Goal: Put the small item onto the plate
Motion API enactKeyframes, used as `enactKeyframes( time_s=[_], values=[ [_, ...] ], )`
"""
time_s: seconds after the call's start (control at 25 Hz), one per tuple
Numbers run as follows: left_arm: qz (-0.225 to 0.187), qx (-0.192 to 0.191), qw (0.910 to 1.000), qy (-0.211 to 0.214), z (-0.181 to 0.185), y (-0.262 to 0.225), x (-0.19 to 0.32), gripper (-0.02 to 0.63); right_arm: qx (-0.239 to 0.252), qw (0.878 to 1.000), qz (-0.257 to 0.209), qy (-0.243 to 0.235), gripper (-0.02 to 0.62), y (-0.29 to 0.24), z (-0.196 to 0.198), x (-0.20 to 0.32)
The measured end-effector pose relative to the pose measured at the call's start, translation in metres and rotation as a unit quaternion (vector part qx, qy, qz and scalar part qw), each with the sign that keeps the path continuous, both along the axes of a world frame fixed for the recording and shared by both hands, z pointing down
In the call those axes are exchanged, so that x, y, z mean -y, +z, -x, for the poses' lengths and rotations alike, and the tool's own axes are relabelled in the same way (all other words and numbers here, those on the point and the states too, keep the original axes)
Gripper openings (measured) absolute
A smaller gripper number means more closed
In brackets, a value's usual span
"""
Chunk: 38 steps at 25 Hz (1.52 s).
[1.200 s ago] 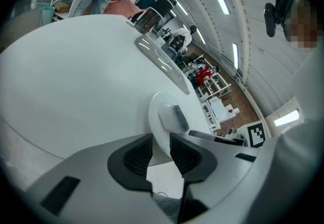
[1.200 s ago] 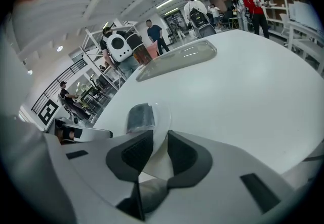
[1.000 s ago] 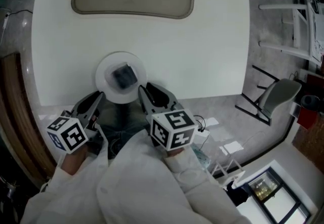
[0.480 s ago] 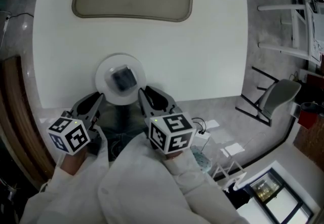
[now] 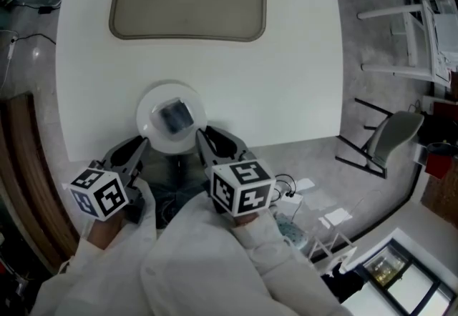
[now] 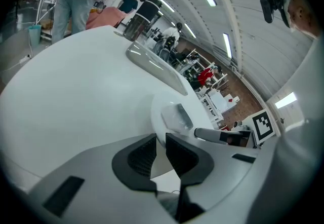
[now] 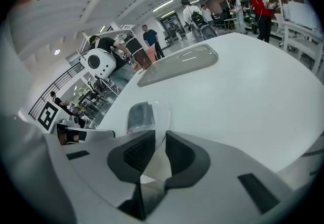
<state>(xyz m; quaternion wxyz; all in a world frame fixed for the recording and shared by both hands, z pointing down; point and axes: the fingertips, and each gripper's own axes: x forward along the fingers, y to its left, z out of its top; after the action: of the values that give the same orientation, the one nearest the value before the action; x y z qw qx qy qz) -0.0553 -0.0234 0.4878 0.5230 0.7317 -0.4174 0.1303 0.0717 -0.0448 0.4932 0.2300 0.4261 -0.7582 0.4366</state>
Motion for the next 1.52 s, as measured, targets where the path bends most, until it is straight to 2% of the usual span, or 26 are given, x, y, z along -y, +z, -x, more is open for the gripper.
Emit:
enactKeyframes(
  time_s=[0.64,1.04,1.52],
  values=[
    [-0.065,0.002,0.9968,0.047,0.016,-0.033,0.045,0.058,-0.005,0.998,-0.046,0.042,0.072,-0.033,0.014,0.032],
    [-0.072,-0.004,0.9956,0.06,0.009,-0.036,0.066,0.058,-0.016,0.997,-0.06,0.053,0.072,-0.04,0.008,0.055],
    [-0.081,0.003,0.9951,0.056,-0.004,-0.032,0.135,0.058,-0.016,0.997,-0.07,0.034,0.071,-0.039,-0.004,0.131]
  ],
)
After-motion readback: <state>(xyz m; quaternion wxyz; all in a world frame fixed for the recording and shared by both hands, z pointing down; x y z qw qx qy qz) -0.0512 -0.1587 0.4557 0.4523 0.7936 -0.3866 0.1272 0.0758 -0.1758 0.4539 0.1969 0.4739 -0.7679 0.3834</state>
